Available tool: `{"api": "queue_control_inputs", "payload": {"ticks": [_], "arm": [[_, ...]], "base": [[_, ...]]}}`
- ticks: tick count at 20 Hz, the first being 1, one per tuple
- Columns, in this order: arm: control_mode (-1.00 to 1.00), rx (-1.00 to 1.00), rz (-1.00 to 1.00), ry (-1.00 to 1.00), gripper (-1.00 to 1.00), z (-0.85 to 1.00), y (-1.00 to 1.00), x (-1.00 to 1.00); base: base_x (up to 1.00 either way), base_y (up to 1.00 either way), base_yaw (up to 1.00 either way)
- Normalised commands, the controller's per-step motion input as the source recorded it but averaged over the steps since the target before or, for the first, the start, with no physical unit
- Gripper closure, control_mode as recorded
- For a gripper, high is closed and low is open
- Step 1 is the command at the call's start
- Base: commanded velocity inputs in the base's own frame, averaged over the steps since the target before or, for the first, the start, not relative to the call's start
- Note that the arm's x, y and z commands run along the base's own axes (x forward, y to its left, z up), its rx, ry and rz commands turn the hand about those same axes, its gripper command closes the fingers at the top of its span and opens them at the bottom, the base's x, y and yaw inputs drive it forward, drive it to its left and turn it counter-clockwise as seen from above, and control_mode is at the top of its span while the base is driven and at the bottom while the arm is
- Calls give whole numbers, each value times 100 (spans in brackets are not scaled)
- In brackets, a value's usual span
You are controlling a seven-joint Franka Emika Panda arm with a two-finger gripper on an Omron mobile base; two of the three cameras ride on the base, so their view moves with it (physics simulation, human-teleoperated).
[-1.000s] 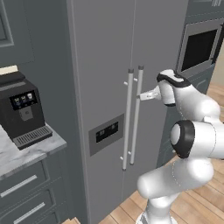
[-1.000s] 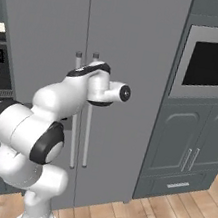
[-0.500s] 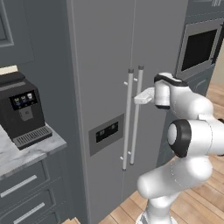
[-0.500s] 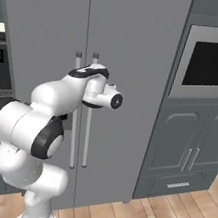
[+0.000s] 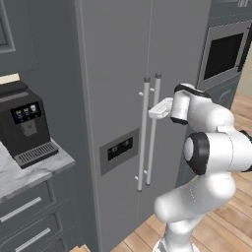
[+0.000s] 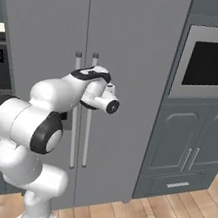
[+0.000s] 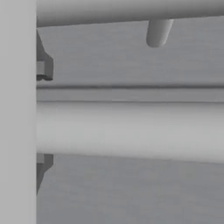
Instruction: Open the fridge, remove the banana, broccoli, and steak, and place them on any counter.
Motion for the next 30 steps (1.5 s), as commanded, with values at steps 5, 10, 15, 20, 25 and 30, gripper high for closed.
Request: {"api": "queue_control_inputs", "payload": {"ticks": [5, 10, 15, 20, 25, 30], "arm": [[-100, 14, 0, 0, 100, 0, -66, -19], [-100, 22, 0, 0, 100, 0, -100, -71], [-100, 13, 0, 1, 100, 0, -100, -54], [-100, 1, 0, 3, -100, 0, -99, -4], [-100, -1, 0, 5, -100, -11, -90, 0], [-100, -3, 3, -1, -100, 0, -98, -61]], "base": [[0, 0, 0], [0, 0, 0], [0, 0, 0], [0, 0, 0], [0, 0, 0], [0, 0, 0]]}}
